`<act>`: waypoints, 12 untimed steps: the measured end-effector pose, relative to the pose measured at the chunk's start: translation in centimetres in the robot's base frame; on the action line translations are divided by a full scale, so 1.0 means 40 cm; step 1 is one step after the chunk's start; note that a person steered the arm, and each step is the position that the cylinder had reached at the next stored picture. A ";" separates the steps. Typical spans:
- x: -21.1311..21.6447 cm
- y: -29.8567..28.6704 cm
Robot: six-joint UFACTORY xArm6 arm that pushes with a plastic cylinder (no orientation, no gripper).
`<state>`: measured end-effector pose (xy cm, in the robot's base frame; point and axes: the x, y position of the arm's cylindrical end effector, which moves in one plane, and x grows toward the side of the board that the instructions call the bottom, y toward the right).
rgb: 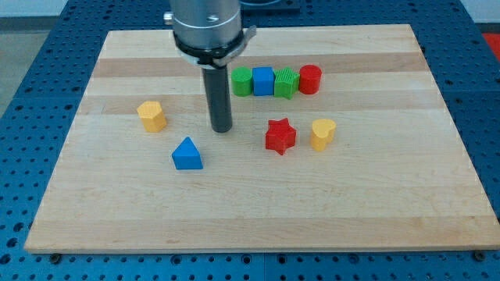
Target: Push the yellow hexagon into green circle
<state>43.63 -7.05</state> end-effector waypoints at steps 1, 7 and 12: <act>0.009 -0.075; 0.013 -0.293; -0.076 -0.192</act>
<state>40.57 -14.74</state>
